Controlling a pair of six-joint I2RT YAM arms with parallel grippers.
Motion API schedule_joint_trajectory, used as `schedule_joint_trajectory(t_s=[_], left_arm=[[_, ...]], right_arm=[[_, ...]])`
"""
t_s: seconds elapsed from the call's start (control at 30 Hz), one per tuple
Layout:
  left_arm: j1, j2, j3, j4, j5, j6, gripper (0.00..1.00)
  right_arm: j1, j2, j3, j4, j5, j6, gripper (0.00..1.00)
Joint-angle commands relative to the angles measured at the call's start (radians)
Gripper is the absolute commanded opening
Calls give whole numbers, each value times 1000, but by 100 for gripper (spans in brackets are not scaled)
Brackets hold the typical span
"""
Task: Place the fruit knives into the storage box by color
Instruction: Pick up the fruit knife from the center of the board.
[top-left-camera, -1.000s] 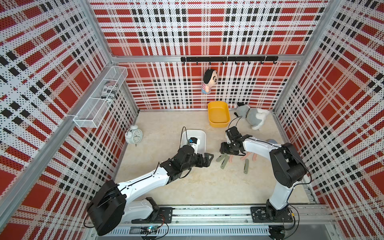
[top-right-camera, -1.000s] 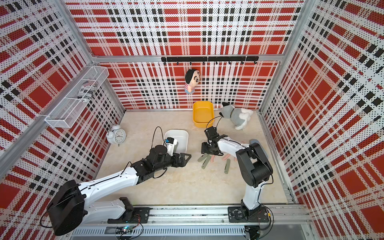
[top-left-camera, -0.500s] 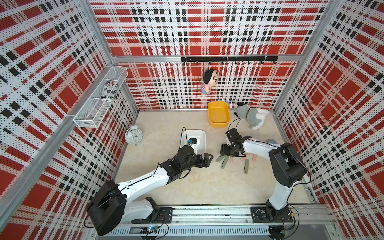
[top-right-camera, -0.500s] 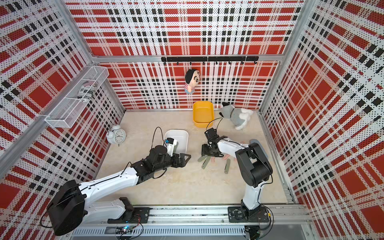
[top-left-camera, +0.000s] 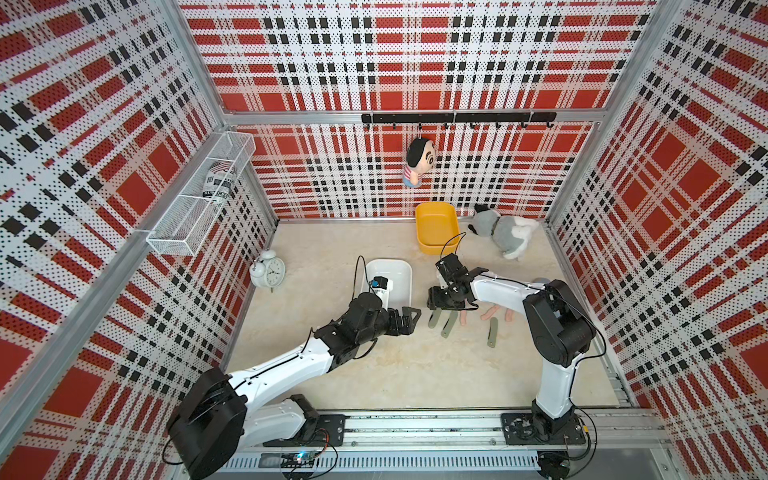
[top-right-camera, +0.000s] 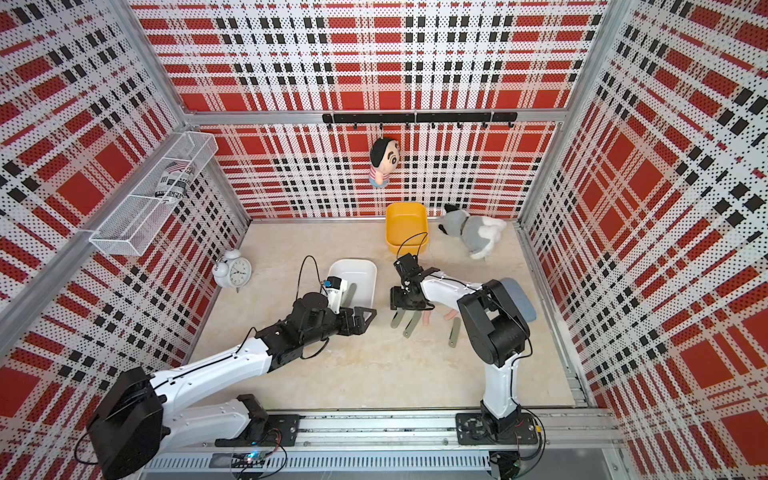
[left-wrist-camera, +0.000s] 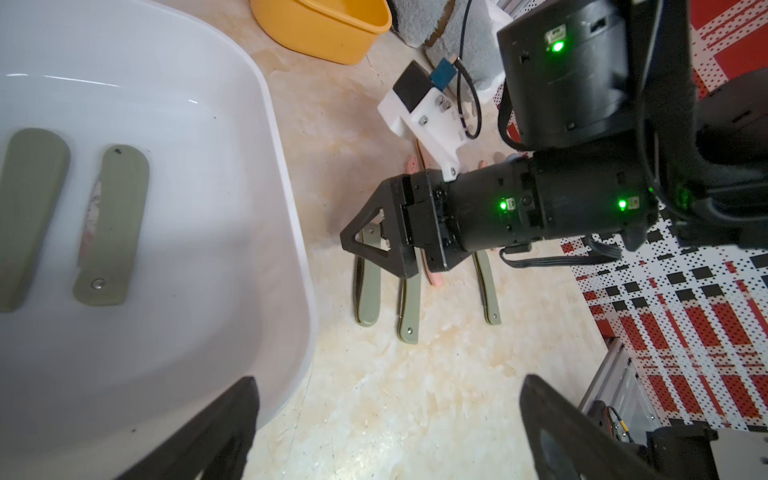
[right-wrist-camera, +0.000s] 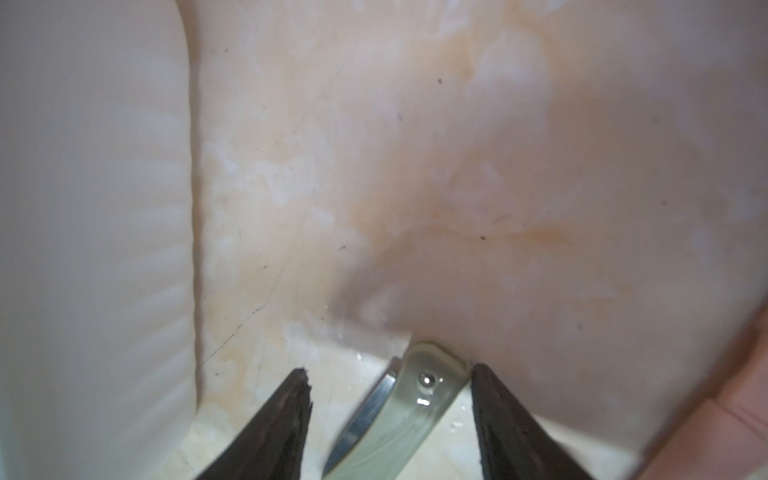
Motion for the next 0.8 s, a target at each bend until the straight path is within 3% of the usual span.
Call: schedule_joint_trajectory(t_s=[0.0,0.43,0.77], left_arm=[[11,-29,-20,8,-6,6,100],[43,-72,-46,-2,1,9,100],[51,-74,-52,2,10,14,100]], right_arm=[[17,32,39,-56,4,-7,64],[84,124,180,-144,10,-62,64],[113,83,160,-269,137,-93,65]])
